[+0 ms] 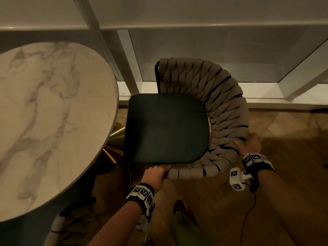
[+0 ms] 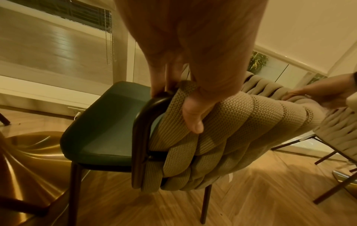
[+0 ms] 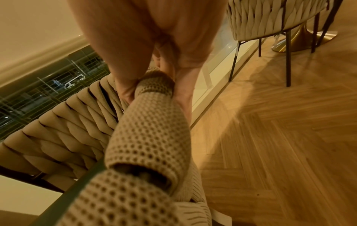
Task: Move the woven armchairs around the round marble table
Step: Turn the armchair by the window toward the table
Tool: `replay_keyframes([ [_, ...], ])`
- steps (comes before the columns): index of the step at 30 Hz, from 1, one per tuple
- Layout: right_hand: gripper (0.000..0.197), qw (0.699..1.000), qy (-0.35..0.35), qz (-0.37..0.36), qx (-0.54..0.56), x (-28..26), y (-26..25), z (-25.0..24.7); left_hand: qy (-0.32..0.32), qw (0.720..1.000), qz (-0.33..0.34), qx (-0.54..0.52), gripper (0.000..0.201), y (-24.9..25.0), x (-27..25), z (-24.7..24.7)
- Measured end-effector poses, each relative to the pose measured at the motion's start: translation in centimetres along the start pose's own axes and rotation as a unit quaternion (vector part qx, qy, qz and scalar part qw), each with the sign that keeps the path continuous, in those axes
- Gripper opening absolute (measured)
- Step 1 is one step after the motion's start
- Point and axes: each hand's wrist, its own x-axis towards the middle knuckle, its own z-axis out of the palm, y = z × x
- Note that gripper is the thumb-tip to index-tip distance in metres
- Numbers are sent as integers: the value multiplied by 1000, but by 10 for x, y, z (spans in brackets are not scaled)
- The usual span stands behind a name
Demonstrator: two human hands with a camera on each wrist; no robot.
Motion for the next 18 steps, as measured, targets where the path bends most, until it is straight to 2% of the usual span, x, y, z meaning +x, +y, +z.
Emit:
replay_keyframes([
  [10,62,999,-8,14,33,-20,22,1,-6,1000,-11,-2,62,-8,-18,12],
  [18,60,999,-29,24,8,-18,9,-1,61,994,-42,-76,59,-2,-24,17],
])
